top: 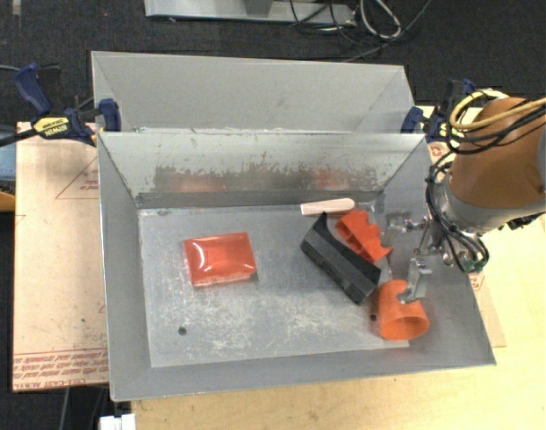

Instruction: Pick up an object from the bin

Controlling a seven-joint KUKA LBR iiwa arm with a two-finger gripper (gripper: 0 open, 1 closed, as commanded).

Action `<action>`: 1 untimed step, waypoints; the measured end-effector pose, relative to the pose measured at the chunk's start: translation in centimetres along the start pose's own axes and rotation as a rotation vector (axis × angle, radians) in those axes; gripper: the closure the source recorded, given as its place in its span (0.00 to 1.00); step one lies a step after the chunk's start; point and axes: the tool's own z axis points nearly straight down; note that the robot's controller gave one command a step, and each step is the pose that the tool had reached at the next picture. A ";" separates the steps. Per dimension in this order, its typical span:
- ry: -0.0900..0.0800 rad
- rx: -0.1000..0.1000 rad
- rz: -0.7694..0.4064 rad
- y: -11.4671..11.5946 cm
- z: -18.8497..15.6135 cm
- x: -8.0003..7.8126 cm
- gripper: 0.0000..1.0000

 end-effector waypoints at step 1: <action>0.000 0.000 0.000 0.0 0.0 0.0 0.00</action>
Offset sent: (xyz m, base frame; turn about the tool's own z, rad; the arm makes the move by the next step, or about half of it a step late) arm -0.0016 0.0449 -0.0312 0.0782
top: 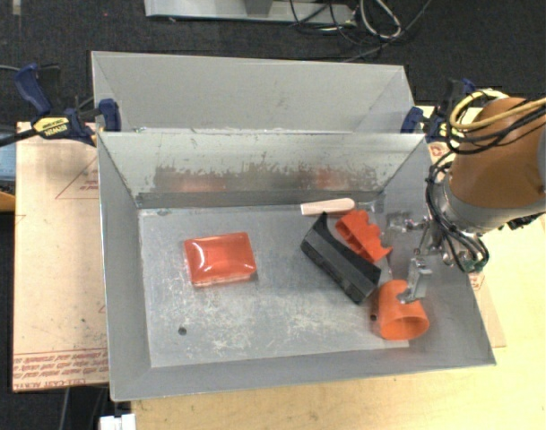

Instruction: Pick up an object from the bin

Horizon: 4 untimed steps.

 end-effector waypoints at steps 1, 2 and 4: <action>-0.002 -0.001 0.075 4.7 3.2 0.1 0.00; -0.007 0.000 0.081 4.7 2.0 0.3 0.00; -0.011 -0.001 0.097 6.7 4.4 -2.9 0.00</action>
Offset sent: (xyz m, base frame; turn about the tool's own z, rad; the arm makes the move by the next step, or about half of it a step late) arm -0.0037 0.0466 -0.0205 0.0830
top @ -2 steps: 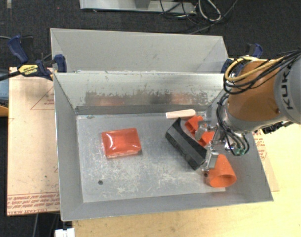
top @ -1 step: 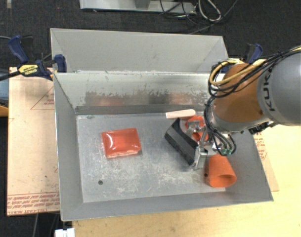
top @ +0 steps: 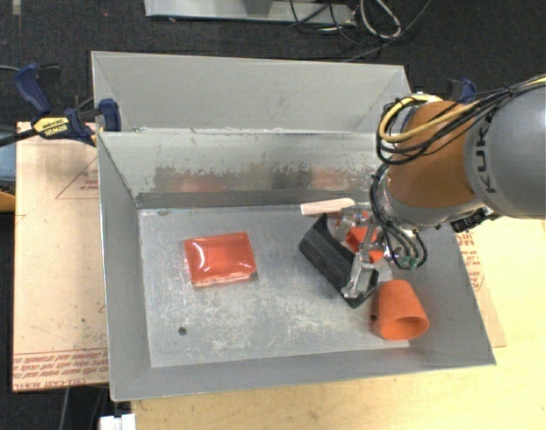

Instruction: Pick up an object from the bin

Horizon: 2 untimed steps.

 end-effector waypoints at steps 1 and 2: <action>0.009 -0.003 0.022 1.5 1.9 -0.8 1.00; 0.009 -0.003 0.022 1.5 1.9 -0.8 1.00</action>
Offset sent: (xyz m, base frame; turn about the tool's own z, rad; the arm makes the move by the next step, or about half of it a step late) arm 0.0000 0.0000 0.0000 0.0000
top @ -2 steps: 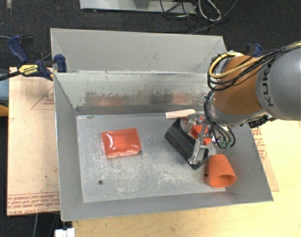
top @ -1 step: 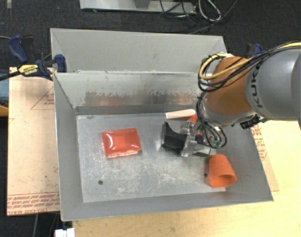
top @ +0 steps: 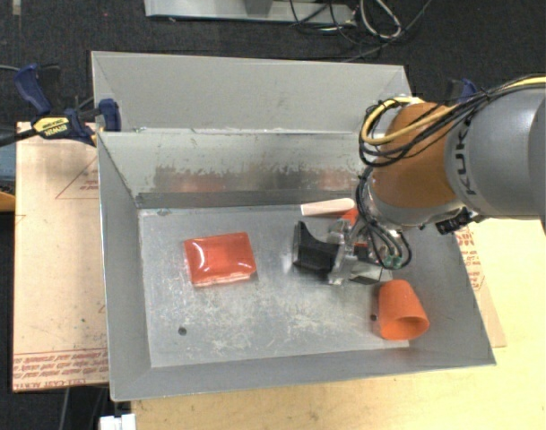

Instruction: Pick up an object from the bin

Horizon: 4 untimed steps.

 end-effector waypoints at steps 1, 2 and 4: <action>-0.003 -0.002 0.005 0.8 -1.6 -0.2 0.00; -0.003 -0.001 0.005 0.8 -1.6 -0.2 0.00; -0.017 -0.002 0.065 4.4 1.8 3.6 1.00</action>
Offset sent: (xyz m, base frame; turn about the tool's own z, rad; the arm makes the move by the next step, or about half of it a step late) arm 0.0000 0.0000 0.0000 0.0000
